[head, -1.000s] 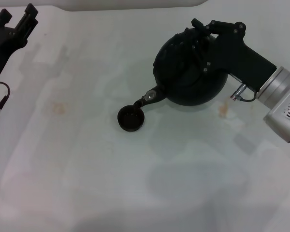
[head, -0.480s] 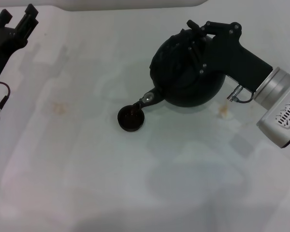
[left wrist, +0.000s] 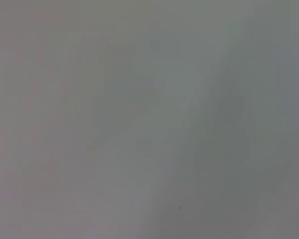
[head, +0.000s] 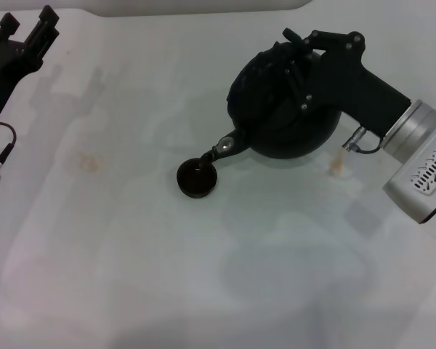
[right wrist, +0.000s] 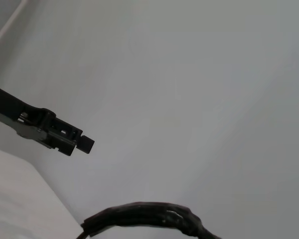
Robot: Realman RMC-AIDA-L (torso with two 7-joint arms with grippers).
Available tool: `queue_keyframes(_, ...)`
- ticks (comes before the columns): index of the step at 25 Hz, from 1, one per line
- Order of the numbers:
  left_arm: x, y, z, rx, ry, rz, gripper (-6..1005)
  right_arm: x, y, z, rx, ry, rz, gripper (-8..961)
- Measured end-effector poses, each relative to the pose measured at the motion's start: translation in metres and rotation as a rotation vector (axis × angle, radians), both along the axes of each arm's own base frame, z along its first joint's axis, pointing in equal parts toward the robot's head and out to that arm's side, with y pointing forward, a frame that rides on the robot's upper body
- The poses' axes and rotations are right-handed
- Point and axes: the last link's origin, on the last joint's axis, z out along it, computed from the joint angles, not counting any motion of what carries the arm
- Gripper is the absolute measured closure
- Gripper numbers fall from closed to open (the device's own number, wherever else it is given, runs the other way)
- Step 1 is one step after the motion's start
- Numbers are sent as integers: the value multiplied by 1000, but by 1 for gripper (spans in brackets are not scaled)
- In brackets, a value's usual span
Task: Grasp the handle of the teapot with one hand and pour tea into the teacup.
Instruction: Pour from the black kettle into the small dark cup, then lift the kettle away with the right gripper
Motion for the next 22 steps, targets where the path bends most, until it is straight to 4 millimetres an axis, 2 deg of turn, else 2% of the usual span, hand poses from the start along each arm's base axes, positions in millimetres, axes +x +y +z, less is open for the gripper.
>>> queue_keyframes(22, -3, 0, 0, -7, 4, 12, 180, 0, 1, 1, 42, -44, 24, 830)
